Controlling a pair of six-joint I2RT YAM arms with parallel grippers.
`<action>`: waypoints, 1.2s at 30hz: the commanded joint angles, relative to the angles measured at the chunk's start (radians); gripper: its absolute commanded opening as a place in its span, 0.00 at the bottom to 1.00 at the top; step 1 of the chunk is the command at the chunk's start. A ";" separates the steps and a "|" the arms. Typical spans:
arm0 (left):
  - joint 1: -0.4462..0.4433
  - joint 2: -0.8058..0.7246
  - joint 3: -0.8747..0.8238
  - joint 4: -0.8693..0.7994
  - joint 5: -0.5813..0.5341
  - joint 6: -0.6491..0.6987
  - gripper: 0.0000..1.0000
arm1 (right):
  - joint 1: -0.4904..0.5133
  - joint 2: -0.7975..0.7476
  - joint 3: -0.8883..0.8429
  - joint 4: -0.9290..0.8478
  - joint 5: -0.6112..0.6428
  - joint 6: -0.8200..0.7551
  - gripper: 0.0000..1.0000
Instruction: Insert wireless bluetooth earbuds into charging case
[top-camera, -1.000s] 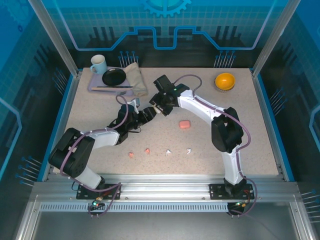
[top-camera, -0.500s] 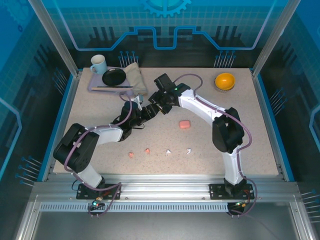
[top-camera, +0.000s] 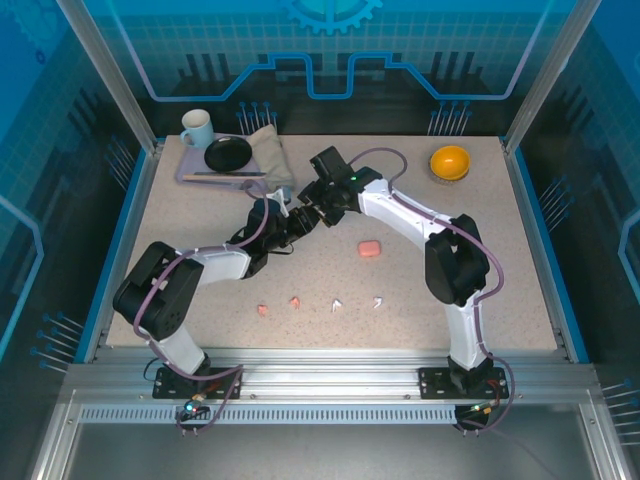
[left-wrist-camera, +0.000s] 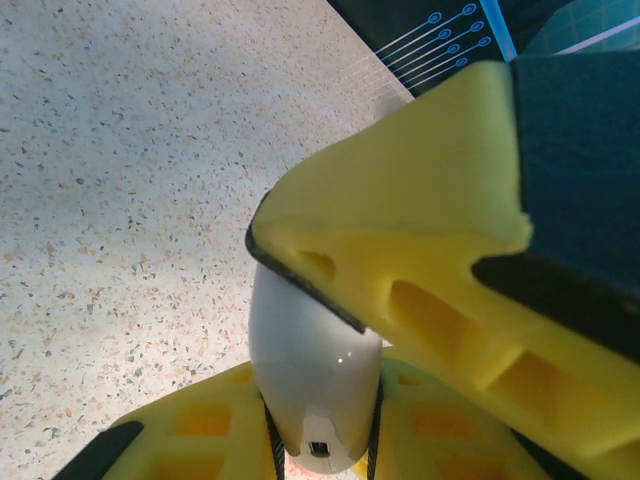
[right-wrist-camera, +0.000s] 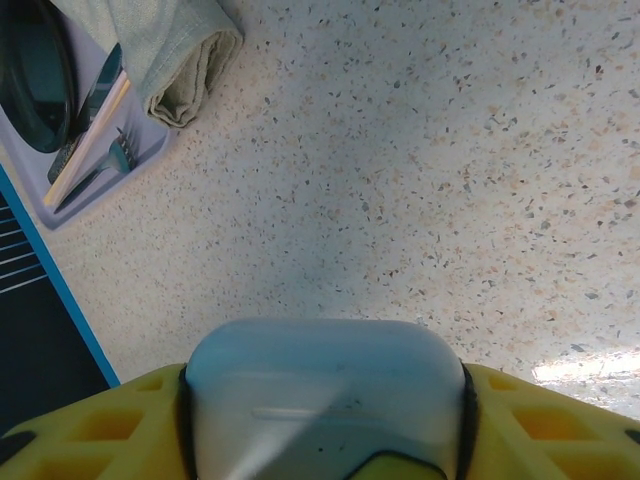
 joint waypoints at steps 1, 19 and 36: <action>0.003 0.004 0.037 0.008 -0.020 0.014 0.14 | -0.001 -0.047 -0.018 -0.025 -0.024 0.000 0.60; 0.073 -0.143 0.206 -0.455 0.514 0.324 0.03 | -0.275 -0.499 -0.519 0.427 -0.371 -0.644 0.88; 0.073 -0.131 0.404 -0.804 0.690 0.507 0.04 | -0.239 -0.578 -0.704 0.607 -0.603 -0.841 0.81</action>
